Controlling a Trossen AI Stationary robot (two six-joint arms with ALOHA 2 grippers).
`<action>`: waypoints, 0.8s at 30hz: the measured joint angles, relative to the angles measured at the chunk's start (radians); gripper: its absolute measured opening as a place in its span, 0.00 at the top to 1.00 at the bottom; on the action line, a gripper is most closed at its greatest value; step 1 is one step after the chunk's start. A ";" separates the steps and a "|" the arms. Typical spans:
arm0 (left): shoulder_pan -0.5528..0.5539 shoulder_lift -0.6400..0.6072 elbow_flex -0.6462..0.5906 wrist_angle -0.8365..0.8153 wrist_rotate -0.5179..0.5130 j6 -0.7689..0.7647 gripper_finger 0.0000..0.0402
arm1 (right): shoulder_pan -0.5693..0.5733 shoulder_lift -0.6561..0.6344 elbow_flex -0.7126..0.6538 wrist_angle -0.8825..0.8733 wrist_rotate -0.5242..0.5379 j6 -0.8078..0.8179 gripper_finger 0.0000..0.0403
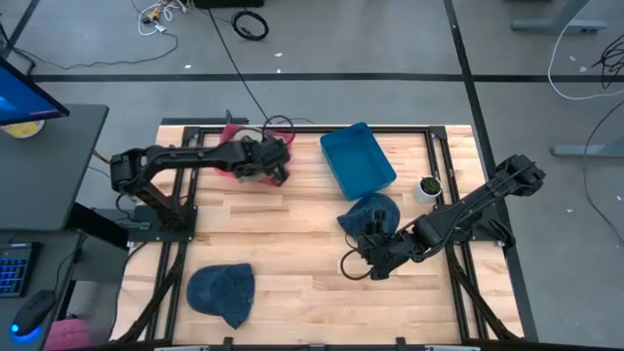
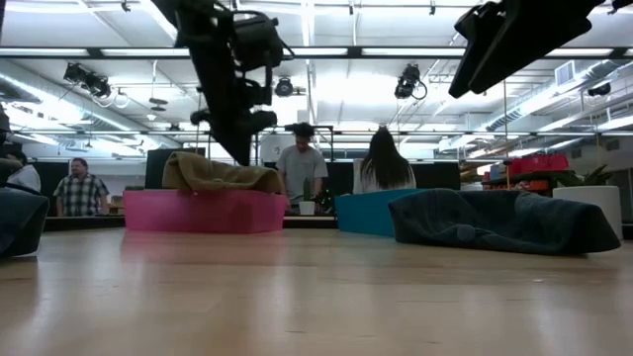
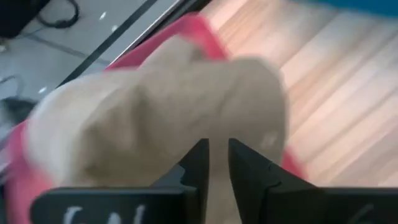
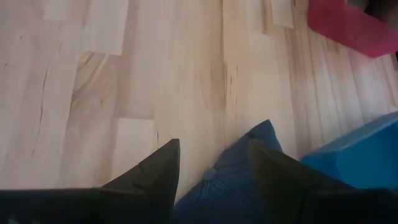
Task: Pick & Place hat
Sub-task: Put the brown cap into the red bin
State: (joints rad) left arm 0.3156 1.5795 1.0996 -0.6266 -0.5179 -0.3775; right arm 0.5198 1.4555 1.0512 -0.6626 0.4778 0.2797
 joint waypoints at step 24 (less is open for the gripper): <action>0.269 0.233 -0.058 0.190 0.235 0.021 0.98 | 0.000 0.000 0.000 0.041 0.000 0.000 0.52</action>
State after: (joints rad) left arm 0.5850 1.8120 1.0417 -0.4371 -0.2826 -0.3561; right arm 0.5198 1.4555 1.0508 -0.6220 0.4778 0.2797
